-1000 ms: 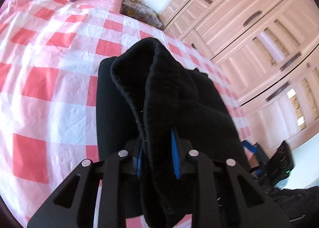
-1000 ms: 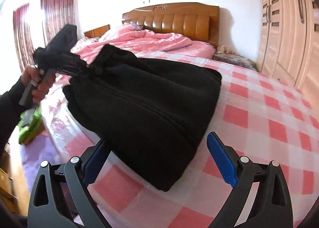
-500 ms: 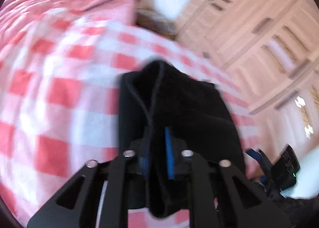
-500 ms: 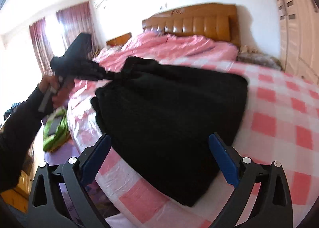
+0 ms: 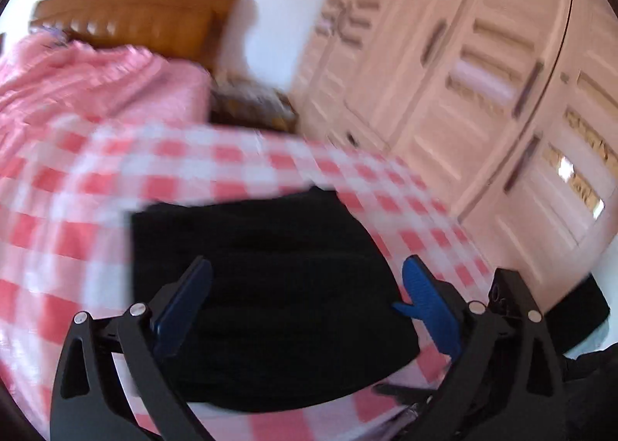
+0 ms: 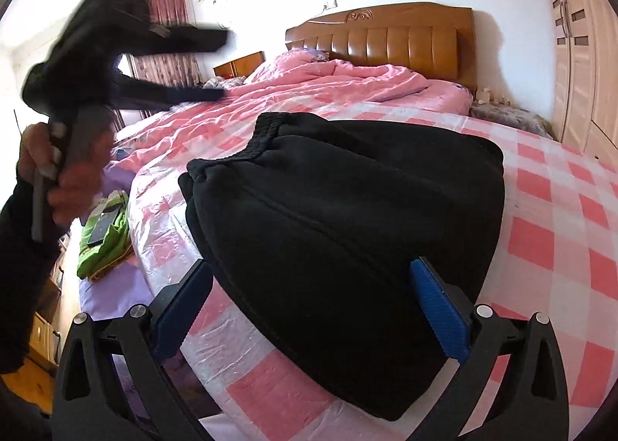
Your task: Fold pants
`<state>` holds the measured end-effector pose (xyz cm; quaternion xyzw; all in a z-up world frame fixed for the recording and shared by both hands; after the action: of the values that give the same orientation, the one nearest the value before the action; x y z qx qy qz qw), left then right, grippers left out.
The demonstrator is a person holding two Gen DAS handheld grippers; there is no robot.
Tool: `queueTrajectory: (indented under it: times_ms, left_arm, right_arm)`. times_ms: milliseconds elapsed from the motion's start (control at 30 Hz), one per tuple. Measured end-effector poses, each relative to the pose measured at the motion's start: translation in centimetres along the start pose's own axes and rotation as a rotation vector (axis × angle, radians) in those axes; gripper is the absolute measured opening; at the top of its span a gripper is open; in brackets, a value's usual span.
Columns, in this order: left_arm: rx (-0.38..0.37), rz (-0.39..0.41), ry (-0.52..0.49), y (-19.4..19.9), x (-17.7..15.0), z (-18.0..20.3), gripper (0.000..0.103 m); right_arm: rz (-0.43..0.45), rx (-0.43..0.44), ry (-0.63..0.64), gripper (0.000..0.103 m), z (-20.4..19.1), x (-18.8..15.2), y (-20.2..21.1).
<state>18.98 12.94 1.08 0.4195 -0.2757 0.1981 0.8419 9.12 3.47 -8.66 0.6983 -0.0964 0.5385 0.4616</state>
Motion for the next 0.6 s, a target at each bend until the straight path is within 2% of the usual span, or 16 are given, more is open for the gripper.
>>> queueTrajectory:
  times_ms: [67, 100, 133, 167, 200, 267, 300, 333, 400, 467, 533, 600]
  left_arm:
    - [0.025, -0.096, 0.013, -3.6, -1.6, -0.7, 0.097]
    - [0.064, -0.151, 0.03, -5.1, -2.8, -1.9, 0.09]
    - [0.107, -0.178, 0.044, -5.9, -3.8, -3.2, 0.074]
    - [0.136, -0.167, 0.042, -6.0, -4.5, -4.7, 0.064]
    - [0.121, -0.12, 0.031, -5.3, -4.9, -5.1, 0.055]
    - [0.027, -0.09, 0.115, -3.9, -5.3, -6.4, 0.049]
    - [0.012, -0.083, 0.155, -3.6, -5.3, -7.1, 0.039]
    - [0.004, -0.078, 0.176, -3.5, -5.3, -7.5, 0.033]
    - [0.013, -0.068, 0.167, -3.5, -5.6, -7.6, 0.033]
    - [0.05, -0.059, 0.144, -3.8, -5.6, -7.0, 0.033]
    - [0.088, -0.04, 0.127, -4.3, -5.6, -6.8, 0.033]
    - [0.093, -0.022, 0.141, -4.0, -5.6, -6.8, 0.033]
  right_arm:
    - [0.004, 0.023, 0.009, 0.099, 0.0, -0.1, 0.5]
    - [0.005, 0.031, 0.019, 0.099, 0.1, -0.1, 0.8]
    - [0.005, 0.038, 0.026, 0.099, 0.3, -0.3, 1.2]
    - [0.005, 0.042, 0.02, 0.099, 0.7, -0.5, 1.4]
    - [0.007, 0.053, 0.002, 0.099, 1.1, -0.7, 1.6]
    - [0.036, 0.118, -0.077, 0.099, 2.6, -0.5, 2.5]
    - [0.062, 0.139, -0.128, 0.099, 3.7, 0.0, 3.0]
    - [0.083, 0.139, -0.176, 0.099, 5.1, 0.6, 3.4]
    - [0.1, 0.099, -0.244, 0.099, 8.2, 2.0, 3.9]
    - [0.078, 0.085, -0.264, 0.099, 10.3, 3.1, 3.5]
    - [0.085, 0.13, -0.298, 0.099, 12.2, 4.6, 2.6]
    - [0.08, 0.199, -0.362, 0.099, 13.7, 6.0, 0.7]
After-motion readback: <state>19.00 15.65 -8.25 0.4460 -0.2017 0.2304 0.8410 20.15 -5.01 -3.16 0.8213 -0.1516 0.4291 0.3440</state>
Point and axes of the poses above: each gripper's, at about its wrist camera, not at the fingertips, and y roughly against the way its jaws point, z to its right, x to its top, the point moved 7 cm from there along -y, roughly the way its jaws point, and after that the axes turned 12 degrees about y, right-handed, at the moved point
